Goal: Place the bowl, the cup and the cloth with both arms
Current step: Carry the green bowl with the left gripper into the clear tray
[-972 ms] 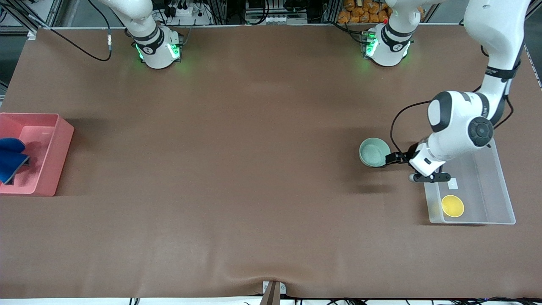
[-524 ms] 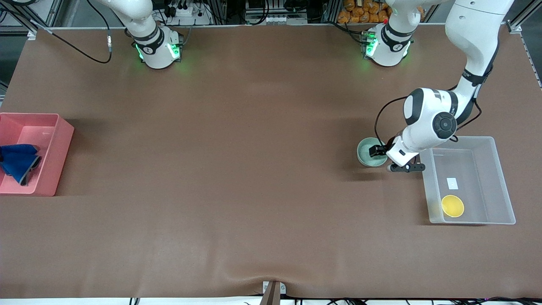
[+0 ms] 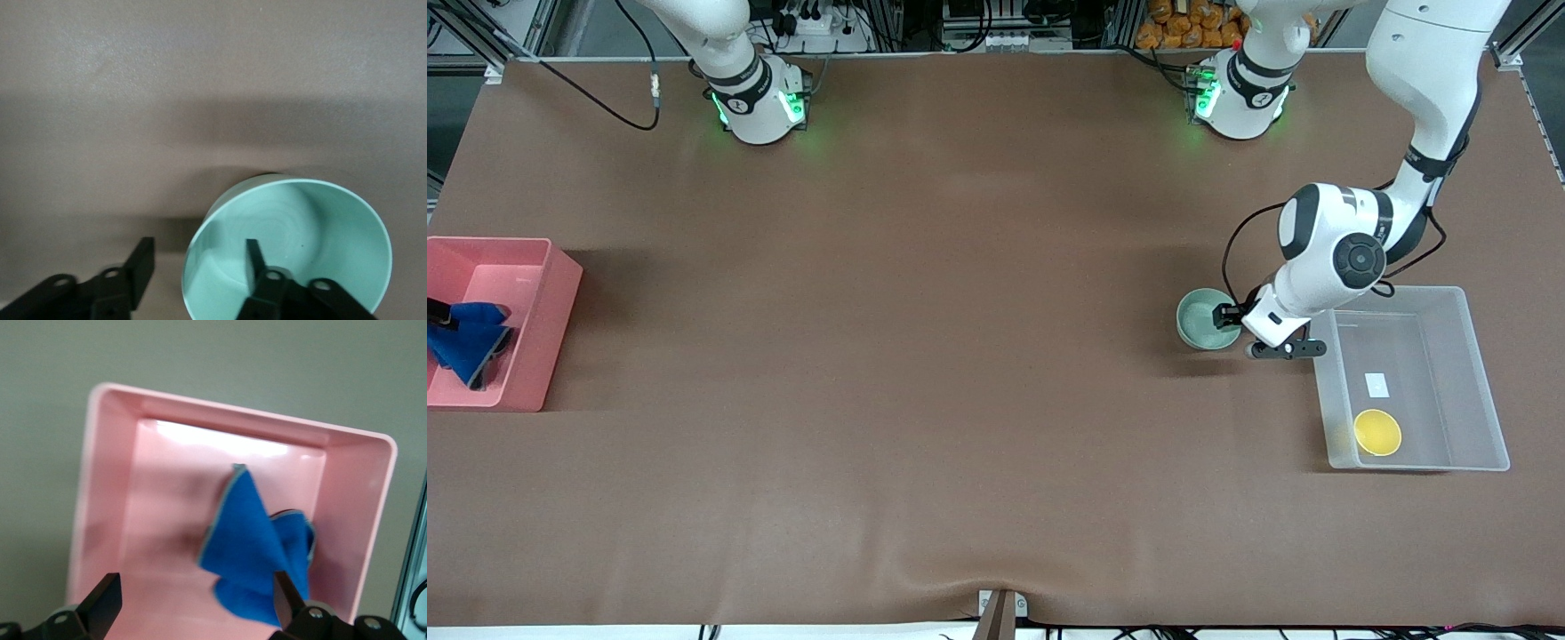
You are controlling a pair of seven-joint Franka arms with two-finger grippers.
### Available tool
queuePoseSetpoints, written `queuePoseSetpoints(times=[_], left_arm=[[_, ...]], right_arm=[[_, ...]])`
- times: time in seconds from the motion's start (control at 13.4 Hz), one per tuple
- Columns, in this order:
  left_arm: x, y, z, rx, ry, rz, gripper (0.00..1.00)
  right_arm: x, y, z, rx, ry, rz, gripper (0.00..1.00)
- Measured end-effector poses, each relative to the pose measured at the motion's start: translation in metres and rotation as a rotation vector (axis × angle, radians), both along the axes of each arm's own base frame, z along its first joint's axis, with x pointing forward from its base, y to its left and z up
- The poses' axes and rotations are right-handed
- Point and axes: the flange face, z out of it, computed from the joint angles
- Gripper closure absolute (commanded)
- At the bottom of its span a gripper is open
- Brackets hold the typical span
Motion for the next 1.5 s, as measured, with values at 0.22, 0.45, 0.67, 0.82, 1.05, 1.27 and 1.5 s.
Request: queuePoseSetpoints(times=[0.22, 0.45, 0.67, 0.82, 1.05, 1.27, 1.5], left_arm=[[-0.004, -0.006, -0.01, 0.04, 0.01, 0.003, 1.0], [0.009, -0.005, 0.007, 0.044, -0.01, 0.019, 1.0], [0.058, 0.014, 0.078, 0.079, 0.033, 0.061, 1.0], [0.091, 0.043, 0.142, 0.088, 0.017, 0.106, 1.0], [0.109, 0.1, 0.184, 0.061, -0.022, 0.099, 1.0], [0.103, 0.187, 0.188, 0.042, -0.021, 0.059, 1.0], [0.091, 0.253, 0.167, 0.02, 0.003, 0.045, 1.0]], right_arm=[[0.005, 0.039, 0.053, 0.014, 0.031, -0.008, 0.0], [0.003, 0.076, 0.111, 0.01, 0.034, 0.004, 0.0], [0.001, 0.133, 0.17, 0.002, 0.034, -0.047, 0.0], [-0.006, 0.168, 0.206, -0.004, 0.03, -0.081, 0.0], [-0.03, 0.192, 0.243, 0.074, 0.031, -0.121, 0.0], [-0.039, 0.195, 0.25, 0.135, 0.03, -0.137, 0.0], [-0.031, 0.217, 0.25, 0.136, 0.037, -0.149, 0.0]])
